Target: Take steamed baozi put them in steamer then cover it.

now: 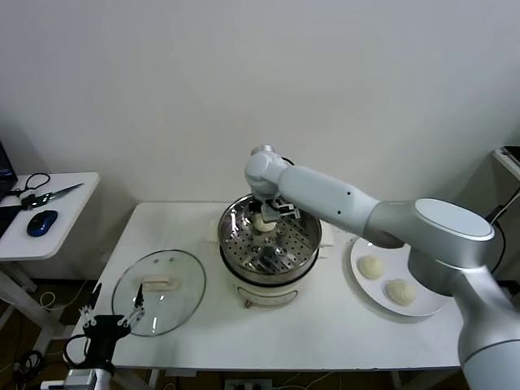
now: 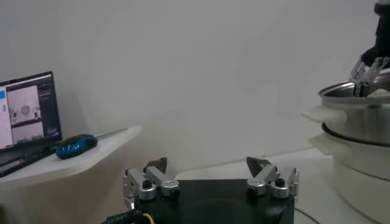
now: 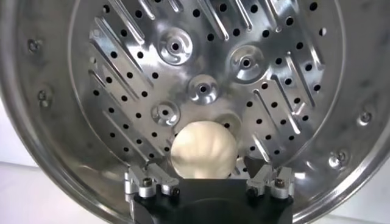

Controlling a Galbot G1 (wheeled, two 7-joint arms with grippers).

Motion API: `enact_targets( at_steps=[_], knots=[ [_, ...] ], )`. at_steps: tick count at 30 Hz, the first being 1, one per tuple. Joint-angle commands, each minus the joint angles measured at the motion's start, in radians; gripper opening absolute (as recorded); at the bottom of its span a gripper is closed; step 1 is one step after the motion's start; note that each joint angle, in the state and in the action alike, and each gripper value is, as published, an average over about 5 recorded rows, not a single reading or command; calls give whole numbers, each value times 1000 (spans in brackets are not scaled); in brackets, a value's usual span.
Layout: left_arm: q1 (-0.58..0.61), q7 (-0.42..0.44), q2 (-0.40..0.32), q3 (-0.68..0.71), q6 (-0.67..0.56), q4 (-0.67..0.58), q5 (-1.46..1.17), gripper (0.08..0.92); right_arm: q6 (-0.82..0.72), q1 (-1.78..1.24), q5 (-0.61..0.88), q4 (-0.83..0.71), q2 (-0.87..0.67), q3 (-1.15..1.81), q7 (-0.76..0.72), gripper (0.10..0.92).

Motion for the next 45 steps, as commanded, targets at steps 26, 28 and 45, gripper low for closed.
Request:
enact_targets(
  at_steps=[26, 28, 45],
  knots=[
    [34, -8, -6, 5, 9, -58, -6, 823, -953, -13, 1138, 88, -706, -198, -21, 823],
    [36, -11, -7, 4, 11, -57, -6, 823, -939, -96, 1047, 46, -691, -123, -20, 823],
    [41, -16, -17, 9, -1, -38, -2, 823, -890, -310, 846, -116, -574, 102, 7, 823]
  ],
)
